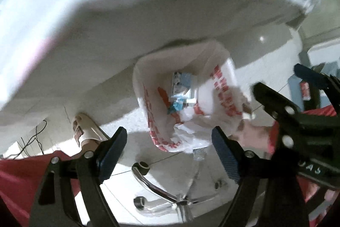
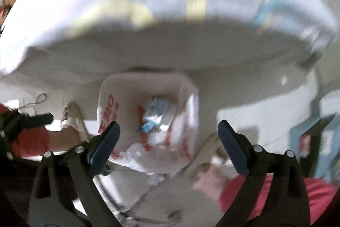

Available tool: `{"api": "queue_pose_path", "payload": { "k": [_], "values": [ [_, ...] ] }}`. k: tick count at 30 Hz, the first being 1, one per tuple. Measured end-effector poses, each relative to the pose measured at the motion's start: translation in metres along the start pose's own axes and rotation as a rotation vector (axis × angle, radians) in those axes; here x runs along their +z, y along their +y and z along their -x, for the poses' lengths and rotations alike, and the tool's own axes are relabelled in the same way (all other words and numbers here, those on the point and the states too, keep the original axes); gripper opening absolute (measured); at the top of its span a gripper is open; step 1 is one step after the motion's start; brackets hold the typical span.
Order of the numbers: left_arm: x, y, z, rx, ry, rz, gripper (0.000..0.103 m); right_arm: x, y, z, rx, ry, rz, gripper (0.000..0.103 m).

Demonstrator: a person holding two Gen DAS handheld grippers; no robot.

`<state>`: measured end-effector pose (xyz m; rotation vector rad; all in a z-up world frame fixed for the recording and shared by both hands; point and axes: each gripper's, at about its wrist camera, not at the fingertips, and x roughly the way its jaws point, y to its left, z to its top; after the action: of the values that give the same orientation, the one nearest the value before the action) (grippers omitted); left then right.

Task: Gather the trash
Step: 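Raise both tools back over the bed toward the wrappers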

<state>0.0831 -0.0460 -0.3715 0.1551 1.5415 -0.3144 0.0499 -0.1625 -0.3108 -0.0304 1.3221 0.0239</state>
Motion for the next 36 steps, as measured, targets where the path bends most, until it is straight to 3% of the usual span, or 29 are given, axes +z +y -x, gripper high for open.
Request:
{"api": "queue_pose_path", "payload": {
  "k": [7, 14, 20, 25, 29, 36],
  "values": [
    [0.009, 0.016, 0.093, 0.038, -0.101, -0.07, 0.089, 0.028, 0.0, 0.081, -0.029, -0.119, 0.202, 0.096],
    [0.063, 0.065, 0.182, -0.088, -0.087, 0.043, 0.092, 0.103, -0.014, 0.168, -0.007, -0.233, 0.437, 0.096],
    [0.135, 0.101, 0.24, -0.013, -0.187, 0.177, 0.092, 0.192, -0.031, 0.212, 0.04, -0.3, 0.527, 0.096],
    [0.192, 0.116, 0.253, -0.048, -0.206, 0.248, 0.092, 0.261, -0.033, 0.215, 0.069, -0.344, 0.553, 0.096],
    [0.233, 0.119, 0.248, -0.033, -0.224, 0.253, 0.092, 0.306, -0.021, 0.198, 0.119, -0.351, 0.61, 0.096],
    [0.289, 0.121, 0.191, -0.075, -0.16, 0.278, 0.092, 0.359, 0.008, 0.127, 0.118, -0.273, 0.709, 0.096]
  ]
}}
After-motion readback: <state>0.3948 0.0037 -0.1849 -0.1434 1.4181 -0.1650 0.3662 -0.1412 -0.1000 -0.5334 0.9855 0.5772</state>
